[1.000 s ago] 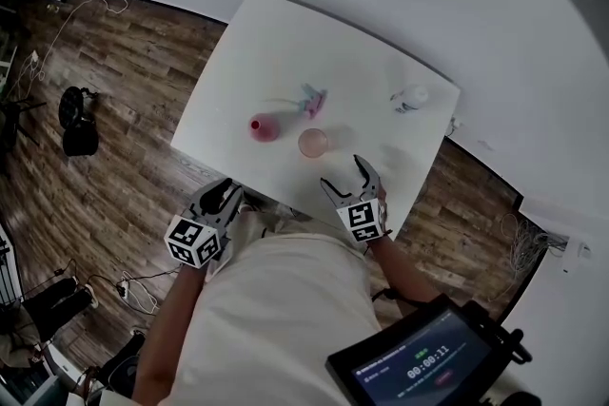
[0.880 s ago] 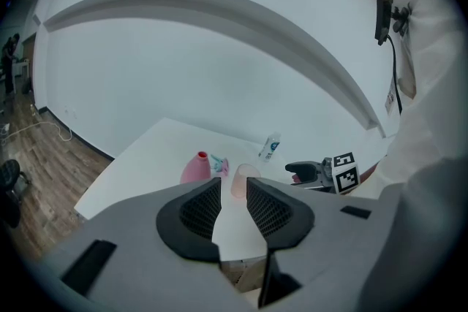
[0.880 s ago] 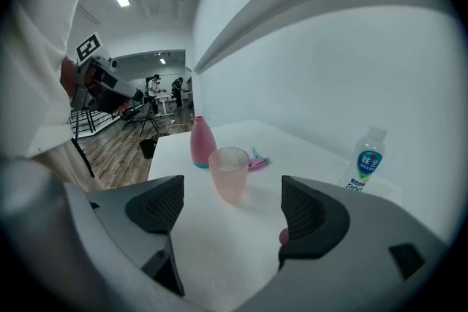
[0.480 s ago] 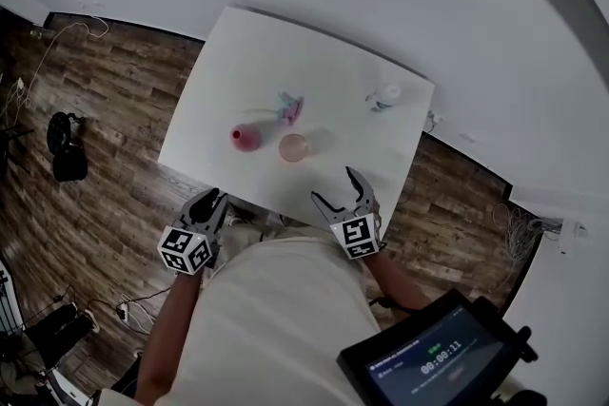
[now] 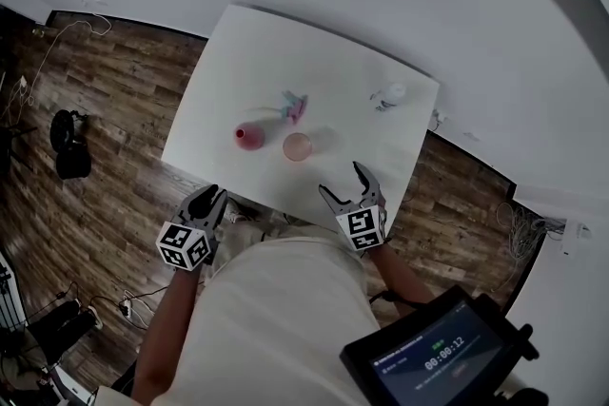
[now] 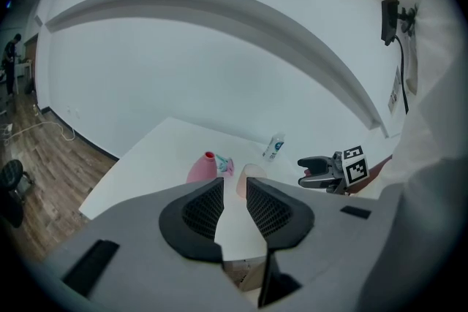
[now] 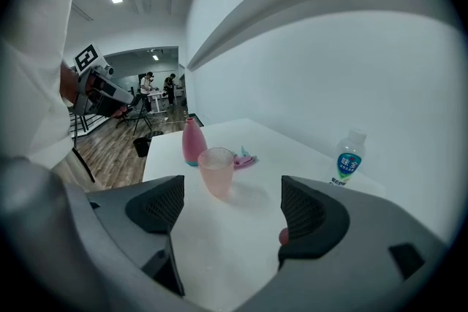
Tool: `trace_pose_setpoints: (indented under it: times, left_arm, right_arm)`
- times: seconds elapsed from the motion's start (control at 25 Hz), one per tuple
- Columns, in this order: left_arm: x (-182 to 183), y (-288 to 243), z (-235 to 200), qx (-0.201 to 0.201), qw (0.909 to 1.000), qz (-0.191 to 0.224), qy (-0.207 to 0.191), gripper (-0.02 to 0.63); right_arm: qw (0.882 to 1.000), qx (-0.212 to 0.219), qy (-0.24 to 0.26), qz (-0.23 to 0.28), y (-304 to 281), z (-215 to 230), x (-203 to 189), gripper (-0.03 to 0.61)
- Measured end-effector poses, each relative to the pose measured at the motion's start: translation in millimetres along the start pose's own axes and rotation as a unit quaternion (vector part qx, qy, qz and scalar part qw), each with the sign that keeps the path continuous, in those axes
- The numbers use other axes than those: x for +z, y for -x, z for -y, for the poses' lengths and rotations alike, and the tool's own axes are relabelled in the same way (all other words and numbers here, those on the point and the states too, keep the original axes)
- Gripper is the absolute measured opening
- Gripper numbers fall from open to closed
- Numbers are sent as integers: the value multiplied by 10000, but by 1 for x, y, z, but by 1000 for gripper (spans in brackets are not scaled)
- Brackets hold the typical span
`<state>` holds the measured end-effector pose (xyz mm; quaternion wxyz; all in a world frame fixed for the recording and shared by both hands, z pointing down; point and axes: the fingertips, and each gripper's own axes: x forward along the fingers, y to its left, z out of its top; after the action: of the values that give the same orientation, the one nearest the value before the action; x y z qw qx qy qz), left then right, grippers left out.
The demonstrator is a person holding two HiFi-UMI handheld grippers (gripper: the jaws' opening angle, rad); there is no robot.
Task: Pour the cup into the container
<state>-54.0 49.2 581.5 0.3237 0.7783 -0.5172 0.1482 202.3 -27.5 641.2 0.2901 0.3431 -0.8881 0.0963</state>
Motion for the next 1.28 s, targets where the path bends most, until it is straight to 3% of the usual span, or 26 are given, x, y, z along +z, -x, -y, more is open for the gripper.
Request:
trace_pose_setpoints:
  times: [0.76,1.28]
  left_arm:
    - [2,2,-10,140,9997,-185,51,106]
    - [3,2,-17,151,9996,-174,139,106]
  right_arm:
    - [9973,578,420,-184,-55,-13,2,420]
    - [9950,739,614,-280,-69,-19,1,420]
